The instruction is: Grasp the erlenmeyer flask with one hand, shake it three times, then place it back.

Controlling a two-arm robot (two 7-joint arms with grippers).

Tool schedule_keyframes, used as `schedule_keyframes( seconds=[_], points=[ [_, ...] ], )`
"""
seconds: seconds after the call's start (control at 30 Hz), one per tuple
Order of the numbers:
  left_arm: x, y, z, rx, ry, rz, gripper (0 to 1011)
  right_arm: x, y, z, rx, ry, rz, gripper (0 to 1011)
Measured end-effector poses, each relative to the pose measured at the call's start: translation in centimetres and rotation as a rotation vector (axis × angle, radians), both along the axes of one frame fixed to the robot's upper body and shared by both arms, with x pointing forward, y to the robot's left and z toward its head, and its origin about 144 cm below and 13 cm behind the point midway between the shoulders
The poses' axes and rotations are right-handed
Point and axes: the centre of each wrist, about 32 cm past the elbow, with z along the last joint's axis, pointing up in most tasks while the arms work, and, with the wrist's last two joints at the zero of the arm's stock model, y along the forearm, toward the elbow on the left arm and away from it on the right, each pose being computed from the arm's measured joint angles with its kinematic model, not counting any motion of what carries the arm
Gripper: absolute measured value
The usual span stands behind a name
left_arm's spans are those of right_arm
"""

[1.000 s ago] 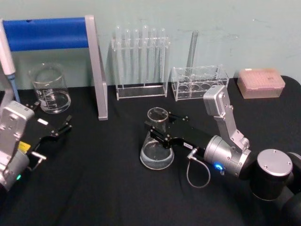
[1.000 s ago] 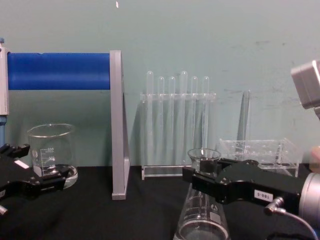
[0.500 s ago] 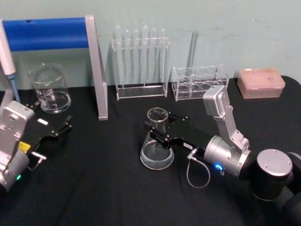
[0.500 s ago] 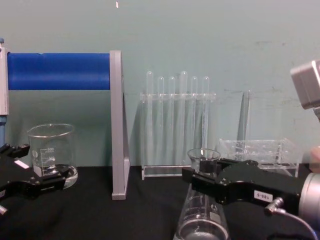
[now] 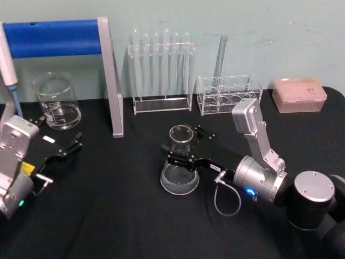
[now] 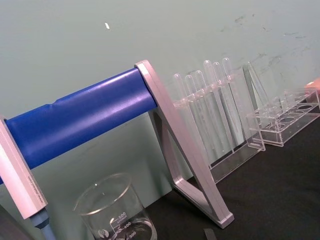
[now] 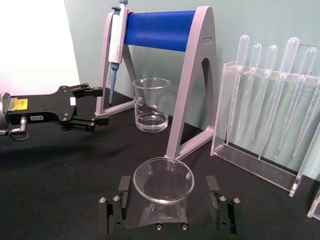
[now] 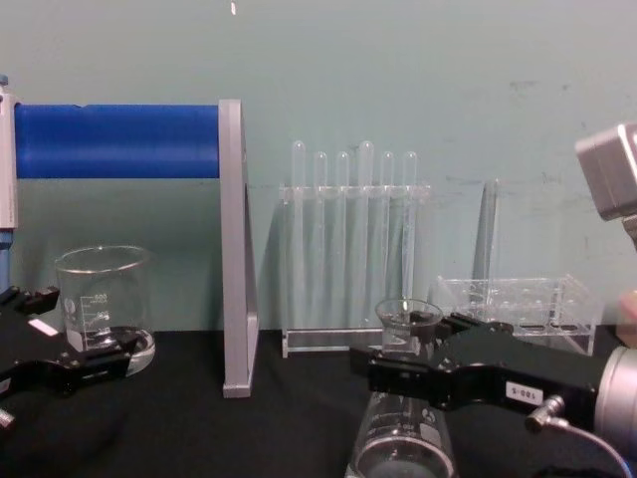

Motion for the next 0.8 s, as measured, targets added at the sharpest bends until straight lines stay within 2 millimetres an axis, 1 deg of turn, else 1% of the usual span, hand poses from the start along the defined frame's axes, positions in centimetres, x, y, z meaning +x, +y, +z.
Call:
schedule_keyframes(
  seconds=[0.03, 0.07, 0.13, 0.43, 0.63, 0.8],
  points=[
    [0.0, 0.0, 0.0, 0.0, 0.0, 0.0, 1001, 0.0, 0.0, 0.0, 0.0, 0.0, 0.0, 908],
    [0.0, 0.0, 0.0, 0.0, 0.0, 0.0, 1001, 0.0, 0.0, 0.0, 0.0, 0.0, 0.0, 961],
    [0.0, 0.0, 0.0, 0.0, 0.0, 0.0, 1001, 0.0, 0.0, 0.0, 0.0, 0.0, 0.0, 1002],
    [0.0, 0.0, 0.0, 0.0, 0.0, 0.0, 1001, 0.0, 0.0, 0.0, 0.001, 0.0, 0.002, 1003],
    [0.0, 0.0, 0.0, 0.0, 0.0, 0.0, 1001, -0.2, -0.9, 0.1, -0.005, 0.006, 0.033, 1003],
    [0.0, 0.0, 0.0, 0.0, 0.0, 0.0, 1001, -0.8, -1.9, 0.3, -0.016, 0.012, 0.052, 1002]
  ],
)
